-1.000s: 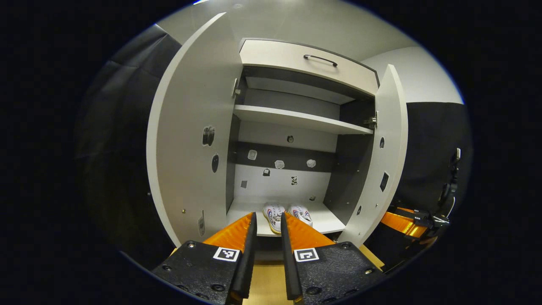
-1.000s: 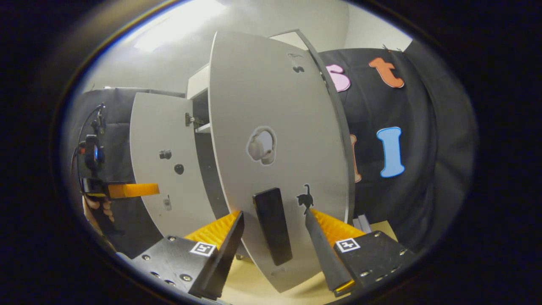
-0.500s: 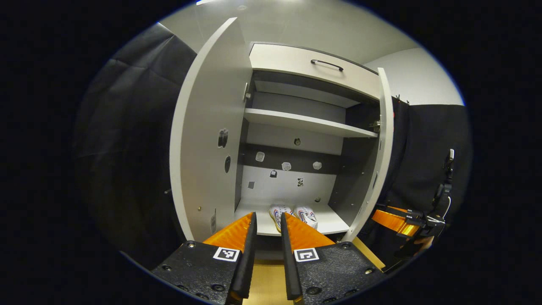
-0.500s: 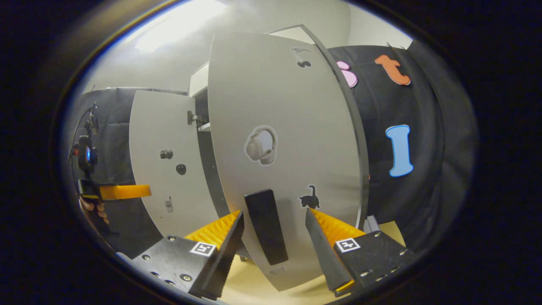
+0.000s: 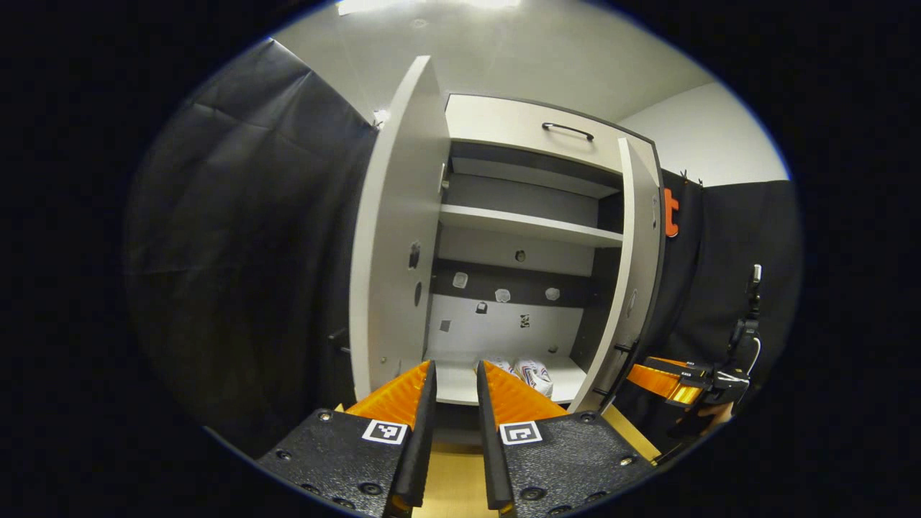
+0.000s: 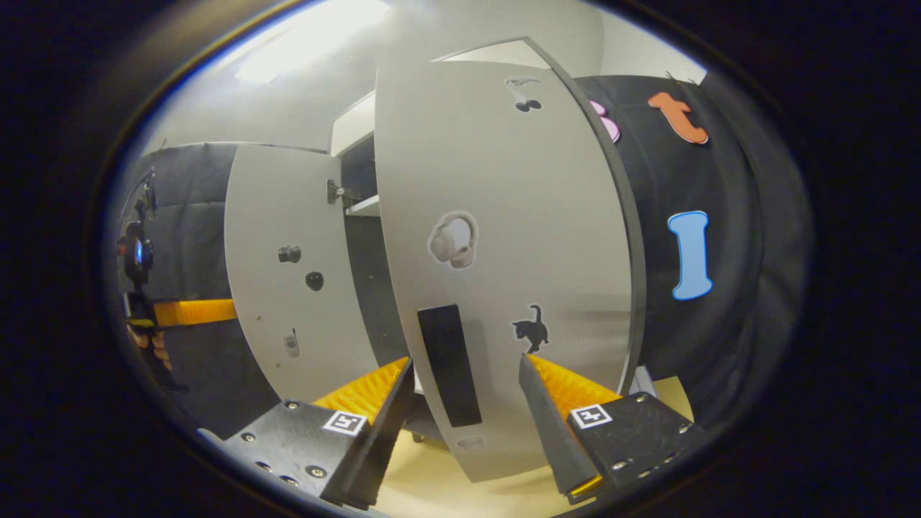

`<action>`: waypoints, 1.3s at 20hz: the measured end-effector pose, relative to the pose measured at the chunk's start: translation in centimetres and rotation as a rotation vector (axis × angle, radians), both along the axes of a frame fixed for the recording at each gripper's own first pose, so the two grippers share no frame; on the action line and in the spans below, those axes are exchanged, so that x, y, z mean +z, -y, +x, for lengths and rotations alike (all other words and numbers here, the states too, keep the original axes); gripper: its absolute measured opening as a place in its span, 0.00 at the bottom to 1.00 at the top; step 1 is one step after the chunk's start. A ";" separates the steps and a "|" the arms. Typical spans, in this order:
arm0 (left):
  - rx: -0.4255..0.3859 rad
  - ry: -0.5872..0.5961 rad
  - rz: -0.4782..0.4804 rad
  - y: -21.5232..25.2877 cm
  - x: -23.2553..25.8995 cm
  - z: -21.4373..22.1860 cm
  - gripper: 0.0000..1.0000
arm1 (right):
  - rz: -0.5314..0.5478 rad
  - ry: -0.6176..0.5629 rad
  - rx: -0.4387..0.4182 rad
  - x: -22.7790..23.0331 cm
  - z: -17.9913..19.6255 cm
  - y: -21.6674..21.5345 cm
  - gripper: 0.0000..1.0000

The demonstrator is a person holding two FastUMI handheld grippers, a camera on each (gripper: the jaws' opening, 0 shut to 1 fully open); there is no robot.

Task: Grab one shoe with the right hand and put it into the shoe cabinet, grab the other shoe with the left hand and put it into the shoe cabinet; then close the right door with the right hand and the left door with the left hand.

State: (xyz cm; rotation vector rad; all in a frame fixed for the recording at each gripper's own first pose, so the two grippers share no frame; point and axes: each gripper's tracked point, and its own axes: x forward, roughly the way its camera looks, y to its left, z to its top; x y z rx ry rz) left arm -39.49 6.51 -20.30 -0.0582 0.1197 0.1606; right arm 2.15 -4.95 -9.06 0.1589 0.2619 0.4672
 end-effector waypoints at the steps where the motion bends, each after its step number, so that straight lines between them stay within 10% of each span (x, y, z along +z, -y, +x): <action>1: 0.011 0.015 0.007 -0.5 0.4 -0.3 0.33 | 0.000 -0.002 0.002 -0.1 -0.1 -0.1 0.87; 9: 0.193 0.043 0.062 -8.0 1.0 -2.3 0.36 | 0.002 -0.009 -0.023 -0.4 -0.5 0.1 0.87; 13: 0.223 0.027 0.093 -10.3 0.0 -1.4 0.67 | -0.001 -0.013 -0.058 -0.6 -0.8 0.8 0.87; 15: 0.242 0.022 0.114 -11.4 -0.3 -1.0 0.65 | -0.005 -0.017 -0.078 -0.8 -0.9 1.3 0.87; 26: 0.175 -0.026 0.130 -12.0 -1.7 0.3 0.72 | -0.005 -0.056 -0.125 -2.6 -0.6 1.7 0.87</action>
